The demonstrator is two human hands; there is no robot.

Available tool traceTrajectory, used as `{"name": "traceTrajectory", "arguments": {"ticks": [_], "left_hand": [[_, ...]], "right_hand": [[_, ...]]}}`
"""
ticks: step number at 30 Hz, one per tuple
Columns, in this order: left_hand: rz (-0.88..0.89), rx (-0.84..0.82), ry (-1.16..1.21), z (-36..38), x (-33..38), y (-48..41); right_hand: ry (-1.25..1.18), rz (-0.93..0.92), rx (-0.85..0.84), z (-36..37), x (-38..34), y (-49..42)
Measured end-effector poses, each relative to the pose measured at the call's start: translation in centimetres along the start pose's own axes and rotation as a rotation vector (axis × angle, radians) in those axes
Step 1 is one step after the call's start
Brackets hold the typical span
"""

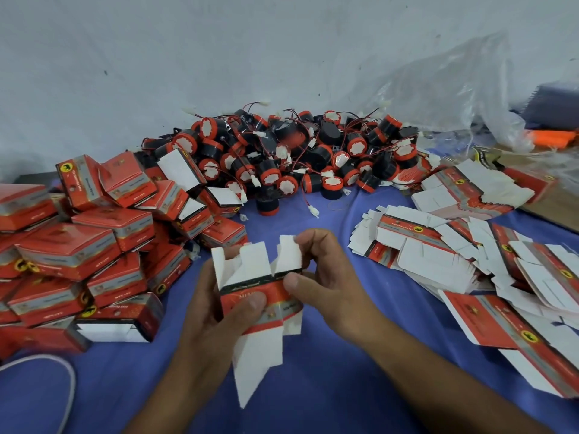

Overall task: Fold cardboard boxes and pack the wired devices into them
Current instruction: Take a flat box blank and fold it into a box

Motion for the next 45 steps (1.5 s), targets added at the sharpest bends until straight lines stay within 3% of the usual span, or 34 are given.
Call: {"name": "traceTrajectory", "arguments": {"ticks": [3,6,9,12,15,21,26,29,32,35,40,45], "left_hand": [[0.044,0.104,0.045,-0.6,0.2,-0.2],[0.110,0.127,0.079,-0.8,0.6,-0.4],[0.184,0.091,-0.071,-0.3,0.5,-0.3],[0.205,0.123,-0.232,-0.5,-0.2,-0.4],[0.167,0.051,-0.284,-0.2,-0.9,-0.4],[0.064,-0.040,-0.097,-0.6,-1.5,-0.4],[0.061,-0.001,-0.229,-0.4,-1.6,0.1],[0.084,0.069,-0.258,-0.2,-1.7,0.2],[0.041,0.148,-0.128,-0.4,-2.0,0.4],[0.052,0.087,-0.138,-0.2,-2.0,0.4],[0.189,0.023,-0.350,0.8,-1.9,1.0],[0.232,-0.006,-0.280,0.9,-1.8,1.0]], "right_hand": [[0.131,-0.028,0.076,0.1,0.3,-0.1],[0.067,0.046,0.037,0.3,0.1,-0.2],[-0.098,0.078,-0.047,0.9,-0.1,-0.3],[-0.013,0.034,0.052,1.1,0.0,0.0],[0.026,-0.032,0.093,1.4,-0.1,0.0],[0.206,-0.017,0.102,1.2,0.6,0.3],[0.312,0.002,0.091,0.7,0.6,0.2],[0.365,-0.084,0.059,1.3,0.1,0.6],[0.414,-0.192,0.079,2.0,-0.7,0.8],[0.443,-0.265,0.107,2.0,-0.8,1.2],[0.233,-0.078,0.096,1.5,0.2,0.9],[0.177,0.006,0.101,1.3,1.3,0.4]]}}
Point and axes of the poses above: each hand's wrist, its own y-axis away from the middle knuckle, its own z-axis out of the palm, x = y × z, the point moved 3 cm from there along -y, towards the middle knuckle, and after that the axes turned 13 degrees about y, right-handed, at the moved point
